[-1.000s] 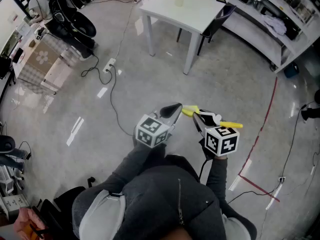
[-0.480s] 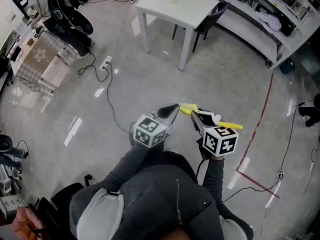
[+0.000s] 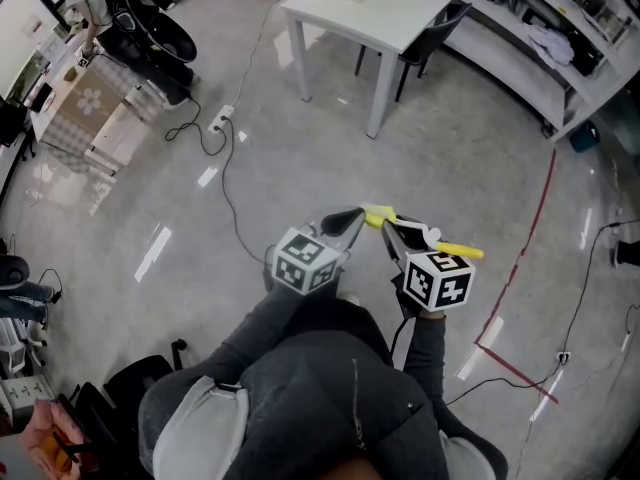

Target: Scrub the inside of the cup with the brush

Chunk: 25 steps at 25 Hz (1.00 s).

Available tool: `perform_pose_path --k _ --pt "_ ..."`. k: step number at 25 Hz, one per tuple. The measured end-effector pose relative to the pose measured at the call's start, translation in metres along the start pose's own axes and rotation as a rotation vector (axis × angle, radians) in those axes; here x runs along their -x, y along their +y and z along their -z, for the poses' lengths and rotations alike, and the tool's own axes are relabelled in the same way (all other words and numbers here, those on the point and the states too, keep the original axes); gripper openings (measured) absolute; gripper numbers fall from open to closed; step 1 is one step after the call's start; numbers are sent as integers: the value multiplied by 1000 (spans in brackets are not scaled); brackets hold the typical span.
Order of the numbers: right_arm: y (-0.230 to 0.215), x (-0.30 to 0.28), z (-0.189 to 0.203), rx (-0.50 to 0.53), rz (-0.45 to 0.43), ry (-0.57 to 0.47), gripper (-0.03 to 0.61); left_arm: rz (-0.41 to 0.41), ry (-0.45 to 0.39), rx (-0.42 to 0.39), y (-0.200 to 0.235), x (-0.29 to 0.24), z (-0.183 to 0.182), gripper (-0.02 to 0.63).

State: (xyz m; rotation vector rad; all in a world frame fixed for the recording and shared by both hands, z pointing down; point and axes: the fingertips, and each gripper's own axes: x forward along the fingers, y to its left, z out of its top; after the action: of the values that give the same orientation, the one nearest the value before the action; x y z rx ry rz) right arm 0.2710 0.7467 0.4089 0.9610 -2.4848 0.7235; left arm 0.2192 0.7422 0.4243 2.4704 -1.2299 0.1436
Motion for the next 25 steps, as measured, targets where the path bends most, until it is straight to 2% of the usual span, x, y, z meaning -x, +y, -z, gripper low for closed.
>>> perform_pose_path --k 10,18,25 --pt "-29 -43 -38 18 -4 4 92 -19 -2 9 45 -35 -21 9" --pt "-70 -90 -103 22 11 -7 92 -24 -15 25 104 -84 -62 9" --pt "-94 -148 -160 51 29 0 92 -52 -8 -1 173 -117 -100 9"
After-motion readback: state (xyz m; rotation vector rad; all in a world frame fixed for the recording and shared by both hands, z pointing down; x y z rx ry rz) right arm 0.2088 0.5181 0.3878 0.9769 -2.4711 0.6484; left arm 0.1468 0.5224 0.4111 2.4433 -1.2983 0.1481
